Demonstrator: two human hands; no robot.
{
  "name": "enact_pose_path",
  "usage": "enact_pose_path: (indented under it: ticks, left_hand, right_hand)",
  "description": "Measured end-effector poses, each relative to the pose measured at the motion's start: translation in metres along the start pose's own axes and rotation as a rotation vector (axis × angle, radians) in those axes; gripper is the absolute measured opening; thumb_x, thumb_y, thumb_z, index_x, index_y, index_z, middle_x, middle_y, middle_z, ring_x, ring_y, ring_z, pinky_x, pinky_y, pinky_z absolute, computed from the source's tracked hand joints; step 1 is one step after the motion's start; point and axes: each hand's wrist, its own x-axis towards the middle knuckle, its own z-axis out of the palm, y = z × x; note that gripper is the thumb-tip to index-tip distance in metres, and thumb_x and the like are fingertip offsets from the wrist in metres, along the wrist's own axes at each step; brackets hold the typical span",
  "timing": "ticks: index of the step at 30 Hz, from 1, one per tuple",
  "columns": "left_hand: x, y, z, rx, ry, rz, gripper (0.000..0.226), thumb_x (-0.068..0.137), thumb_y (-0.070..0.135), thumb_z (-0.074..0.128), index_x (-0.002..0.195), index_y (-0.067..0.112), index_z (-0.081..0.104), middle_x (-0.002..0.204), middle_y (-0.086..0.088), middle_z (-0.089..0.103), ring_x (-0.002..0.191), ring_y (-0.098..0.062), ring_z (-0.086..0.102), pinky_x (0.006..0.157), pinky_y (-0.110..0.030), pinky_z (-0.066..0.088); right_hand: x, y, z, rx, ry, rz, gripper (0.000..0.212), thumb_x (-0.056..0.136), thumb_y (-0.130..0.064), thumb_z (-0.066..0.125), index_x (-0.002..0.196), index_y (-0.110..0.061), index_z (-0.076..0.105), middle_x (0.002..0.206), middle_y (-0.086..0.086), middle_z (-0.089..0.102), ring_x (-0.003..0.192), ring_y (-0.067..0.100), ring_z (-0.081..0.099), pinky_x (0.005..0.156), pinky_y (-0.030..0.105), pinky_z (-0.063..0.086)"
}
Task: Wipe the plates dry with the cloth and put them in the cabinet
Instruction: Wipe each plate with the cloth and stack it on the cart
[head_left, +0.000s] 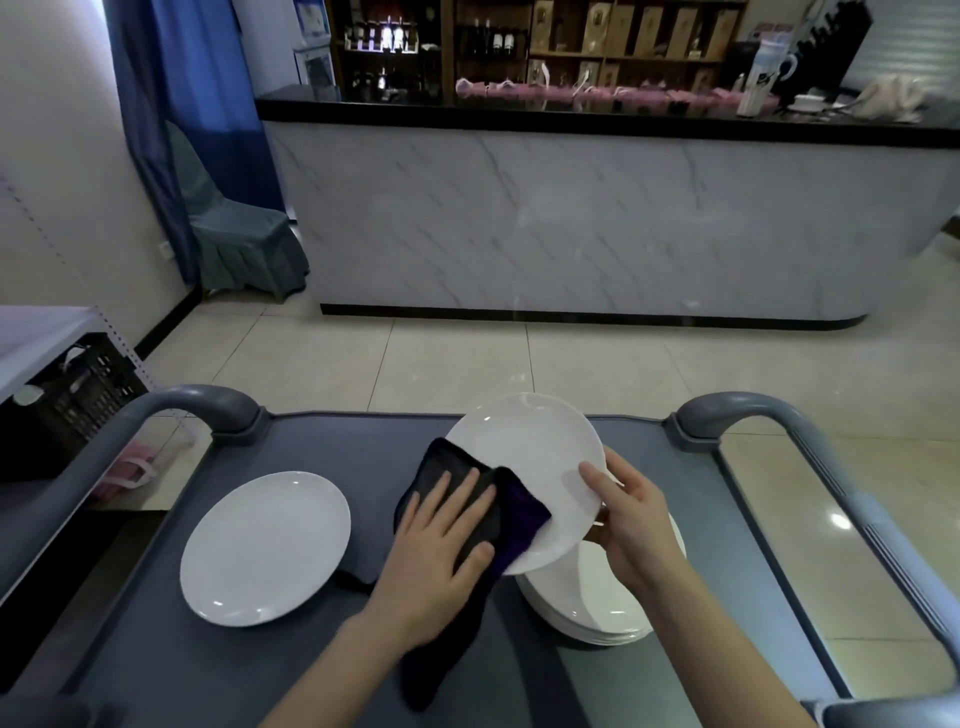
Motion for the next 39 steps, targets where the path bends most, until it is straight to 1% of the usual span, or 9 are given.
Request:
enact_pose_path:
  ticks: [7, 9, 15, 23, 27, 32, 34, 37, 39]
  left_hand:
    - [0.005, 0.041, 0.010, 0.034, 0.000, 0.076, 0.056, 0.098, 0.044, 0.007, 0.152, 0.045, -0.009, 0.158, 0.029, -0.019, 0.148, -0.006, -0.022, 0.121, -0.041, -0.013]
    - [0.022, 0.040, 0.004, 0.028, -0.015, 0.077, 0.054, 0.102, 0.041, 0.012, 0.149, 0.045, -0.013, 0.156, 0.031, -0.022, 0.147, -0.006, -0.023, 0.122, -0.041, -0.012]
    - [0.062, 0.023, -0.003, 0.137, -0.090, 0.190, 0.058, 0.104, 0.043, 0.020, 0.152, 0.045, -0.011, 0.157, 0.030, -0.020, 0.148, -0.006, -0.020, 0.120, -0.043, -0.012]
    - [0.046, -0.003, 0.002, 0.068, -0.008, -0.068, 0.058, 0.104, 0.047, 0.019, 0.150, 0.043, -0.016, 0.158, 0.025, -0.021, 0.147, -0.002, -0.022, 0.123, -0.042, -0.006]
    - [0.016, 0.002, 0.005, -0.006, 0.028, -0.058, 0.058, 0.104, 0.043, 0.026, 0.149, 0.046, -0.011, 0.159, 0.027, -0.015, 0.147, 0.001, -0.018, 0.123, -0.038, -0.005]
    - [-0.010, 0.033, 0.009, -0.004, -0.005, 0.004, 0.056, 0.096, 0.049, 0.007, 0.150, 0.048, -0.006, 0.158, 0.031, -0.016, 0.146, 0.002, -0.020, 0.120, -0.042, -0.017]
    - [-0.008, 0.046, 0.011, 0.012, -0.011, 0.047, 0.058, 0.095, 0.048, 0.005, 0.152, 0.047, -0.007, 0.157, 0.032, -0.017, 0.146, 0.001, -0.021, 0.119, -0.043, -0.017]
    - [0.007, 0.055, 0.008, -0.017, -0.032, 0.083, 0.056, 0.098, 0.043, 0.008, 0.151, 0.046, -0.012, 0.156, 0.033, -0.021, 0.145, 0.002, -0.023, 0.121, -0.043, -0.013]
    - [0.021, 0.055, 0.004, -0.043, -0.046, 0.106, 0.055, 0.102, 0.037, 0.014, 0.148, 0.047, -0.015, 0.155, 0.034, -0.023, 0.145, 0.002, -0.024, 0.122, -0.044, -0.010]
  right_hand:
    - [-0.003, 0.006, 0.015, 0.011, -0.062, 0.031, 0.028, 0.097, -0.024, 0.061, 0.123, -0.033, 0.069, 0.108, 0.008, 0.076, 0.079, 0.020, 0.073, 0.059, 0.031, 0.058]
    - [-0.007, 0.011, 0.018, 0.006, -0.078, 0.041, 0.027, 0.098, -0.025, 0.060, 0.122, -0.030, 0.070, 0.109, 0.008, 0.076, 0.088, 0.022, 0.073, 0.065, 0.034, 0.059]
    - [-0.021, 0.025, 0.015, -0.003, -0.047, 0.081, 0.024, 0.100, -0.026, 0.056, 0.116, -0.034, 0.074, 0.111, 0.004, 0.076, 0.090, 0.022, 0.074, 0.068, 0.035, 0.058]
    - [-0.023, 0.010, 0.003, -0.054, -0.051, 0.036, 0.026, 0.096, -0.022, 0.062, 0.117, -0.033, 0.072, 0.106, 0.006, 0.076, 0.083, 0.020, 0.074, 0.061, 0.031, 0.057]
    - [-0.016, 0.000, 0.000, -0.022, -0.035, 0.011, 0.030, 0.096, -0.021, 0.062, 0.123, -0.031, 0.069, 0.104, 0.007, 0.077, 0.082, 0.024, 0.074, 0.062, 0.033, 0.057]
    - [-0.011, -0.003, 0.007, 0.028, -0.005, 0.004, 0.030, 0.097, -0.020, 0.061, 0.124, -0.029, 0.069, 0.104, 0.009, 0.076, 0.074, 0.022, 0.071, 0.055, 0.033, 0.055]
    - [-0.012, 0.001, 0.014, 0.038, -0.007, 0.018, 0.029, 0.098, -0.021, 0.060, 0.123, -0.029, 0.069, 0.109, 0.010, 0.075, 0.082, 0.025, 0.070, 0.060, 0.035, 0.057]
    - [-0.014, 0.007, 0.021, 0.135, -0.031, 0.025, 0.029, 0.098, -0.017, 0.059, 0.125, -0.020, 0.069, 0.116, 0.011, 0.074, 0.105, 0.025, 0.071, 0.081, 0.032, 0.060]
    - [-0.017, 0.007, 0.024, 0.162, -0.035, 0.027, 0.028, 0.098, -0.016, 0.058, 0.124, -0.017, 0.069, 0.118, 0.009, 0.073, 0.110, 0.023, 0.070, 0.080, 0.027, 0.059]
